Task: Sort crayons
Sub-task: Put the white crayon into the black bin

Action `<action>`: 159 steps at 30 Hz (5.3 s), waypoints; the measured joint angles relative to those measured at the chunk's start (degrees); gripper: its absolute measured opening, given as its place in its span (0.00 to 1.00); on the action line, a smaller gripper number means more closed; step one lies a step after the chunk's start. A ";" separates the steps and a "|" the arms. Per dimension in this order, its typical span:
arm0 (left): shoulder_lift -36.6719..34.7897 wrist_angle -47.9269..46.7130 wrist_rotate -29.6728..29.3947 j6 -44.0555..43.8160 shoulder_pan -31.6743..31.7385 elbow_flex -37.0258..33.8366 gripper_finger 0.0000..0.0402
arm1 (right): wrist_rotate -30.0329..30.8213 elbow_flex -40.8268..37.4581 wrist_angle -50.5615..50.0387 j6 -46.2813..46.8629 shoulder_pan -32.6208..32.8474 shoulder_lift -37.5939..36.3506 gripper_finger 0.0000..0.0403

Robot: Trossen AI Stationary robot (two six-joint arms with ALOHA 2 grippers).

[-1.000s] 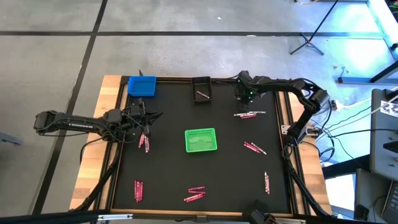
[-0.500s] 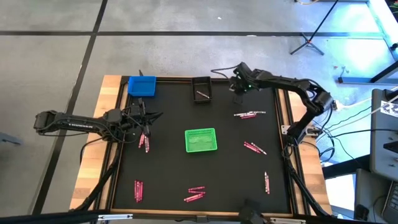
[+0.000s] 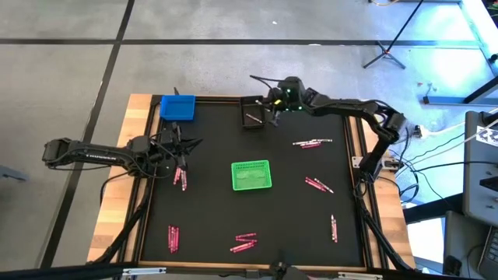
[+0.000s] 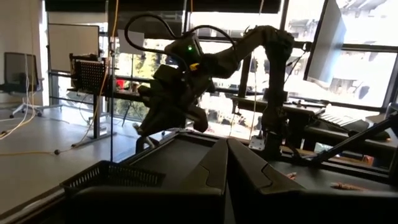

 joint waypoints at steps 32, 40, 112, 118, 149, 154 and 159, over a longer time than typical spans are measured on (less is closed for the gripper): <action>0.29 -15.70 -0.68 7.90 0.02 5.71 0.23 | 0.65 -0.27 -11.08 -1.55 7.99 -9.12 0.39; 7.34 -33.13 -1.26 7.04 0.02 18.70 0.22 | 6.92 -11.01 -9.93 -2.74 16.01 -18.85 0.36; 39.06 -20.44 4.30 4.89 0.00 28.85 0.22 | 13.74 -20.09 -23.94 -6.31 4.49 -17.01 0.03; 39.06 -20.44 4.30 5.11 0.00 28.83 0.22 | 10.37 -18.75 -13.41 -3.63 4.45 -17.73 0.03; 40.09 7.26 3.64 8.01 -0.80 14.93 0.22 | 7.93 -10.40 32.59 19.59 4.52 7.61 0.05; 40.09 6.84 3.94 8.07 -1.03 14.93 0.22 | 8.61 -10.16 32.52 19.48 4.52 8.07 0.07; 40.09 6.84 4.42 8.08 -1.03 14.93 0.22 | 7.76 -10.16 31.74 18.14 4.49 7.93 0.20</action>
